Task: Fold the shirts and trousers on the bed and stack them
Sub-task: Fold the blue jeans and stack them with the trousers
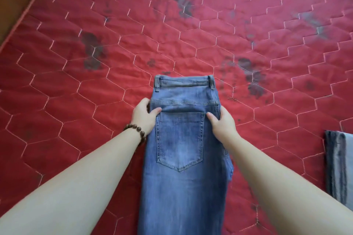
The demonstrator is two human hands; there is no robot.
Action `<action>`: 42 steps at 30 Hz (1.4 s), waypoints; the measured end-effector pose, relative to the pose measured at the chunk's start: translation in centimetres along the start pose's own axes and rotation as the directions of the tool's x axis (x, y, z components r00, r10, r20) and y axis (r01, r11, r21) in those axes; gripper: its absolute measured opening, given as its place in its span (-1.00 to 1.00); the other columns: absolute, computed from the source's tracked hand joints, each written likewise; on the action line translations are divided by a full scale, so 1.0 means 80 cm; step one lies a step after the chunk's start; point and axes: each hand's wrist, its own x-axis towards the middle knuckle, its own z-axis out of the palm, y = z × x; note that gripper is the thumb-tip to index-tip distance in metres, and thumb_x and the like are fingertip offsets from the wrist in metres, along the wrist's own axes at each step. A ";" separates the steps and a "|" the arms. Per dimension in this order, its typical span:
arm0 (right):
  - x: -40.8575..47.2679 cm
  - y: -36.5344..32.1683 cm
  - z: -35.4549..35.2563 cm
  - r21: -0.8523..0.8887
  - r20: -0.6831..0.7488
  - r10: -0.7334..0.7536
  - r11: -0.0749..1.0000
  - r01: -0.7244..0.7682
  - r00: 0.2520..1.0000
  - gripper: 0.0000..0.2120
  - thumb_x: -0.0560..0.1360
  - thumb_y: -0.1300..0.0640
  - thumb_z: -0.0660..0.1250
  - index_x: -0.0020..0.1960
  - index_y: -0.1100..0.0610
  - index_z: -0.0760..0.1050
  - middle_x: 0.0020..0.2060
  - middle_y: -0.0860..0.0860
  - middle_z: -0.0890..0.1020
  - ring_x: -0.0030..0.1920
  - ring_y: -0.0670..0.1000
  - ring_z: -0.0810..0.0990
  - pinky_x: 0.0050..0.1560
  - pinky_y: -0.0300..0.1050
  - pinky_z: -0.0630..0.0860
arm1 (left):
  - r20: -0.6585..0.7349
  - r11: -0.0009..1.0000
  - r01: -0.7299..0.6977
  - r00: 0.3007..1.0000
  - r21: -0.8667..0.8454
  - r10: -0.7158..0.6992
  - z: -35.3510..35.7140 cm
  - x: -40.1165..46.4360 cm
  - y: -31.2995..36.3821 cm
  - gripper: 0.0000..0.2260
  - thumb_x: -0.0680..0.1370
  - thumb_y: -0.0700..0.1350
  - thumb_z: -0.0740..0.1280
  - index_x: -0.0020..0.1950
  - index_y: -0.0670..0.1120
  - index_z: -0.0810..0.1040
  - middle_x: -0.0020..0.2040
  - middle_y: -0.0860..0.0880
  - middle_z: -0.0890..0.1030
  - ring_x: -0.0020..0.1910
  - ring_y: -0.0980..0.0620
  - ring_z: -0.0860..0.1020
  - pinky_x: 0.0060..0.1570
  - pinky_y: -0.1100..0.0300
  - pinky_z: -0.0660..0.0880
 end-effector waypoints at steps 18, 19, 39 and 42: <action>0.028 0.035 -0.029 -0.259 -0.157 0.183 0.940 -0.219 0.970 -0.86 0.55 0.03 0.28 0.01 0.10 0.43 -0.11 0.09 0.58 -0.07 0.13 0.53 -0.14 -0.13 0.30 | 0.196 0.970 0.217 0.952 0.109 -0.235 -0.003 0.033 -0.041 -0.73 0.43 0.06 0.49 -0.29 -0.11 0.57 -0.39 0.04 0.59 -0.47 0.14 0.52 -0.43 0.28 0.43; 0.019 0.040 -0.033 -0.225 -0.141 0.149 0.958 -0.178 0.979 -0.92 0.54 0.18 0.25 0.03 0.08 0.47 -0.10 0.08 0.60 -0.12 0.09 0.52 -0.16 -0.17 0.29 | 0.180 0.968 0.192 0.959 0.162 -0.220 -0.002 0.029 -0.041 -0.71 0.42 0.07 0.49 -0.30 -0.11 0.57 -0.38 0.03 0.59 -0.42 0.11 0.53 -0.42 0.25 0.39; -0.029 0.057 -0.022 -0.228 -0.361 -0.160 0.970 0.079 0.919 -0.62 0.41 0.42 0.20 0.12 0.20 0.63 0.20 0.14 0.54 0.26 0.15 0.43 0.28 -0.18 0.30 | -0.296 0.933 -0.070 0.938 0.352 0.182 0.023 -0.032 -0.039 -0.75 0.47 -0.18 0.40 0.12 -0.23 0.54 0.09 -0.24 0.56 0.13 -0.24 0.50 0.18 -0.02 0.36; -0.054 0.047 0.015 -0.510 -0.230 -0.540 0.776 0.372 0.810 -0.59 0.37 0.38 0.15 0.16 0.32 0.57 0.25 0.26 0.51 0.31 0.25 0.44 0.37 0.19 0.33 | -0.058 0.691 -0.444 0.818 0.570 0.573 0.053 -0.059 -0.027 -0.68 0.51 -0.15 0.22 0.20 -0.24 0.56 0.24 -0.25 0.53 0.27 -0.24 0.48 0.28 -0.09 0.35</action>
